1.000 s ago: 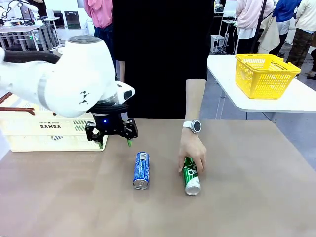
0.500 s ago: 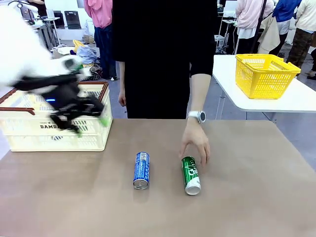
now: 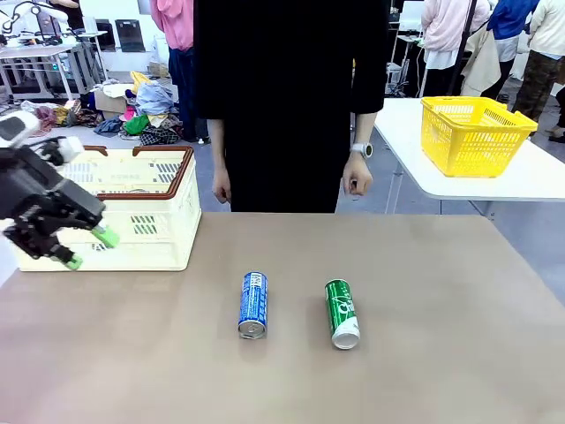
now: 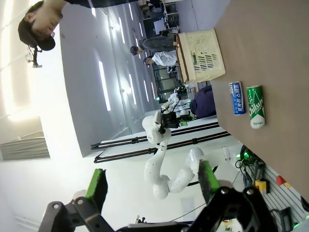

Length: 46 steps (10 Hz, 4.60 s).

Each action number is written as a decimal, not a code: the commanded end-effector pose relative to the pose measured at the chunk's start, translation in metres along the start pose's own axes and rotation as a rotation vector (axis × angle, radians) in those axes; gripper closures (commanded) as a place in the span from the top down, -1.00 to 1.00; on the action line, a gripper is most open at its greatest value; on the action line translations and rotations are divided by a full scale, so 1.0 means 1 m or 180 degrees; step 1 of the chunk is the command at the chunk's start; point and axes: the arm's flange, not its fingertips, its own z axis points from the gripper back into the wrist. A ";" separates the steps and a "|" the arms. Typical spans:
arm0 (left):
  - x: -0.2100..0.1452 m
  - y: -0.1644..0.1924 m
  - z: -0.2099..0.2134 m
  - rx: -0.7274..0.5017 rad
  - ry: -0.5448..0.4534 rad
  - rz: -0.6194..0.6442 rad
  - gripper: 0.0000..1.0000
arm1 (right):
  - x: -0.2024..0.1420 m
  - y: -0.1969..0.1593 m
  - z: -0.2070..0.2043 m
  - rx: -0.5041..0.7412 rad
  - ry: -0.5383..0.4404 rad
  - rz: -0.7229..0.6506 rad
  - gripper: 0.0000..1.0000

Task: Place the drinks into the Shopping basket.
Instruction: Pick up one drink and place it into the Shopping basket.

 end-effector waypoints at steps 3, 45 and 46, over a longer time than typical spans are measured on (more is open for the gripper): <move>0.079 -0.115 -0.093 0.1197 0.0393 -0.0031 1.00 | -0.003 0.004 -0.001 -0.0003 0.0007 -0.0039 1.00; 0.248 -0.174 0.034 0.1360 -0.0127 -0.0092 -1.00 | -0.003 0.004 -0.001 -0.0003 0.0007 -0.0039 1.00; 0.255 -0.146 0.042 0.1307 -0.0067 -0.0069 -1.00 | -0.003 0.004 -0.001 -0.0003 0.0007 -0.0039 1.00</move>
